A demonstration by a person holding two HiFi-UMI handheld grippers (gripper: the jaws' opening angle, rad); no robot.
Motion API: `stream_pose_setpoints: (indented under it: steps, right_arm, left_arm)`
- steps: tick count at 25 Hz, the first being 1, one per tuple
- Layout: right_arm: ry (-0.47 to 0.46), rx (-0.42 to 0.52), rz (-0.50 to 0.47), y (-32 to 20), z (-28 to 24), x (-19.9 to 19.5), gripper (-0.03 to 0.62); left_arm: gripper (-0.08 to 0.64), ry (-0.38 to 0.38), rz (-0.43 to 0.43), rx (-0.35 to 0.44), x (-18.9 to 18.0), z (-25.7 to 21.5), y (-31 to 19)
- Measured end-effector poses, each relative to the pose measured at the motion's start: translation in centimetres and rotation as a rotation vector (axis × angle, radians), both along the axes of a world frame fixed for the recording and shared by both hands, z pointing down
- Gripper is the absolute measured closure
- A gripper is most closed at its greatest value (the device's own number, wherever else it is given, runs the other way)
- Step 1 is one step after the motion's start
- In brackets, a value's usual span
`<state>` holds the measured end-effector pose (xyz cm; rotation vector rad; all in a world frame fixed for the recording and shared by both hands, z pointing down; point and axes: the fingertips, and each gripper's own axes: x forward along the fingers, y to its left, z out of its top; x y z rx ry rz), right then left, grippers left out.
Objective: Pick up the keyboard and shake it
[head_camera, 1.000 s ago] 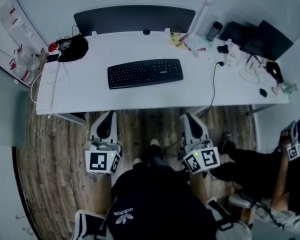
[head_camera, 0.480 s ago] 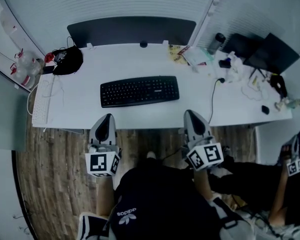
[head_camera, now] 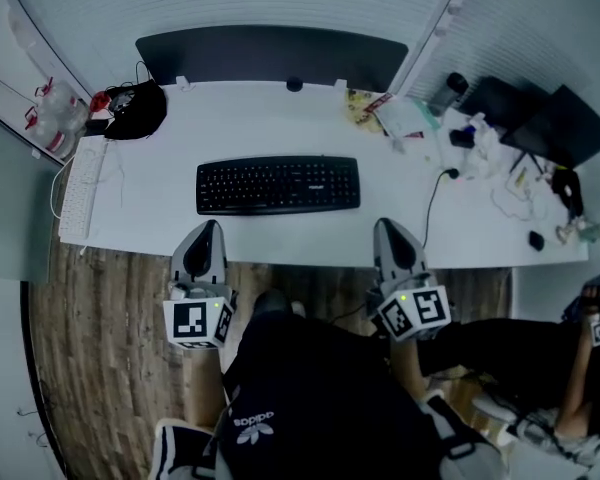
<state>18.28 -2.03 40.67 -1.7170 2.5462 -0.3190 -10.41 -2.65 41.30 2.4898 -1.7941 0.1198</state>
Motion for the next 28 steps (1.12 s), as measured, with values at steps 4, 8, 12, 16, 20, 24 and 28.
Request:
stream_pose_setpoints:
  steps: [4,8,12,16,20,24,28]
  right_arm:
    - [-0.002,-0.034,0.019,-1.3,0.8,0.7,0.592]
    - [0.005,-0.052,0.037,-3.4,1.5,0.7,0.592]
    - [0.019,-0.051,0.053,-6.1,1.1,0.0,0.592]
    - [0.041,-0.049,0.061,-8.8,0.1,-0.3,0.592]
    - [0.057,-0.051,0.087,-11.0,0.1,-0.3,0.592]
    - [0.063,-0.085,0.108,-12.4,1.5,-0.6,0.592]
    - [0.063,-0.106,0.125,-13.7,2.5,-0.9,0.592]
  left_arm:
    - [0.558,-0.055,-0.011,0.021,-0.6,0.5,-1.6]
    - [0.558,-0.063,-0.043,0.013,-2.1,1.1,-3.6]
    - [0.558,-0.078,-0.084,0.015,-4.4,1.4,-6.2]
    - [0.558,-0.090,-0.031,0.010,-4.4,0.7,-9.4]
    - [0.558,-0.070,-0.012,0.002,-4.0,0.4,-12.1]
    - [0.558,-0.068,0.006,-0.059,-5.0,1.9,-13.8]
    - [0.558,-0.040,-0.009,-0.067,-7.1,3.2,-15.0]
